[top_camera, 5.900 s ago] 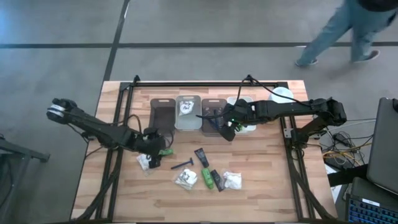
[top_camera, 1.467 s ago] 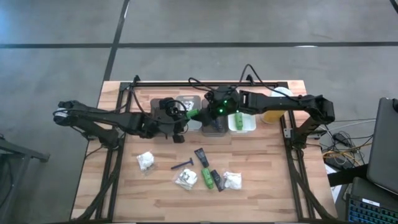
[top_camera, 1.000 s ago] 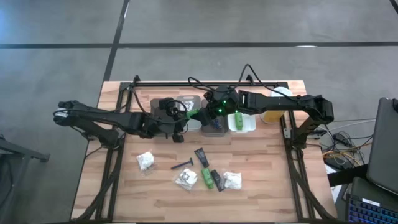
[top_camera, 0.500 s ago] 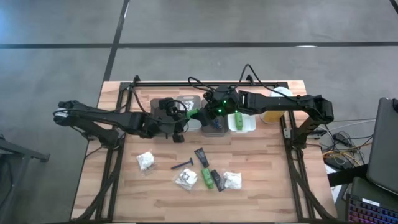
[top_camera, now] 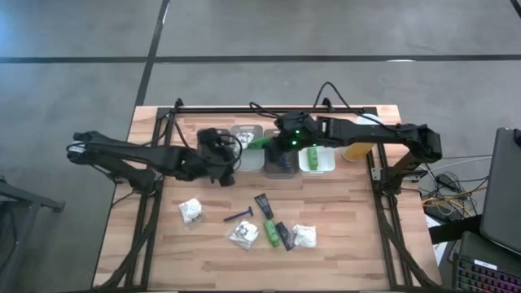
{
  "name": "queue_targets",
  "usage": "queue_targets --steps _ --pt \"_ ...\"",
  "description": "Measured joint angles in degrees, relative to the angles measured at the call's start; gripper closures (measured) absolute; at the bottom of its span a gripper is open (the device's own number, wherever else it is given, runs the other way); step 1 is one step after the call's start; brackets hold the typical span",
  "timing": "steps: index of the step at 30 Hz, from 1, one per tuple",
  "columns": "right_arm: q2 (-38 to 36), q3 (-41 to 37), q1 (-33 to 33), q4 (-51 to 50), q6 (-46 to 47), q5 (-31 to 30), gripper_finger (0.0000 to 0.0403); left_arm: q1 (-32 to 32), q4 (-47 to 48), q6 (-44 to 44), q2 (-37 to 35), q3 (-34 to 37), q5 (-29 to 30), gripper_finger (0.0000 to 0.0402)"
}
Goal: Pick & Place Travel size toiletries
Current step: Put the green shampoo bottle into the white bin
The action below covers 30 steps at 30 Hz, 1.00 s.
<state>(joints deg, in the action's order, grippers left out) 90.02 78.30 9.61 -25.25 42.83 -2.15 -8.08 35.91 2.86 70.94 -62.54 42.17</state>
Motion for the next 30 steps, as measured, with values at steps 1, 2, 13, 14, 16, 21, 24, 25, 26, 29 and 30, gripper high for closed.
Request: queue_targets --steps 1,2,13,14,16,21,24,25,26,29,30 --pt "-1.2 0.0 0.2 -3.5 -0.5 -1.6 0.0307 0.0 3.0 2.7 -0.6 0.0 -0.3 0.0145" --pt "-2.3 0.0 0.3 -7.3 -1.0 -3.3 0.0307 0.0 5.9 5.5 -1.3 0.0 -1.0 0.0146" --pt "-10.2 -0.9 4.7 -41.3 3.2 -22.5 0.0307 0.0 17.3 17.6 -5.6 1.6 0.3 0.015" --pt "-10.2 -1.5 5.1 -41.4 2.8 -22.5 0.0307 0.0 17.1 17.6 -5.6 1.8 0.7 0.015" --pt "-9.5 -2.7 5.7 -41.2 2.6 -22.8 0.0307 0.0 17.1 17.6 -5.5 2.0 1.0 0.0151" --pt "-7.8 -7.1 6.7 -38.2 1.6 -25.1 0.0307 0.0 16.3 18.5 -5.4 2.6 1.3 0.0152" --pt "-7.4 -10.2 6.4 -33.9 0.3 -25.0 0.0307 0.0 16.3 19.5 -5.5 3.4 1.3 0.0152" --pt "-7.4 -11.2 6.1 -31.9 0.1 -25.1 0.0307 0.0 16.0 19.8 -5.5 3.8 1.3 0.0151" --pt "-7.4 -12.4 5.8 -30.2 -0.1 -25.4 0.0307 0.0 16.0 20.2 -5.5 4.1 1.3 0.0151" --pt "-7.4 -15.5 4.8 -27.2 -0.6 -27.4 0.0301 0.0 16.1 21.3 -5.5 4.9 1.2 0.0153" --pt "-7.4 -16.4 4.5 -26.5 -0.6 -27.5 0.0296 0.0 16.1 21.4 -5.5 4.9 1.2 0.0153"
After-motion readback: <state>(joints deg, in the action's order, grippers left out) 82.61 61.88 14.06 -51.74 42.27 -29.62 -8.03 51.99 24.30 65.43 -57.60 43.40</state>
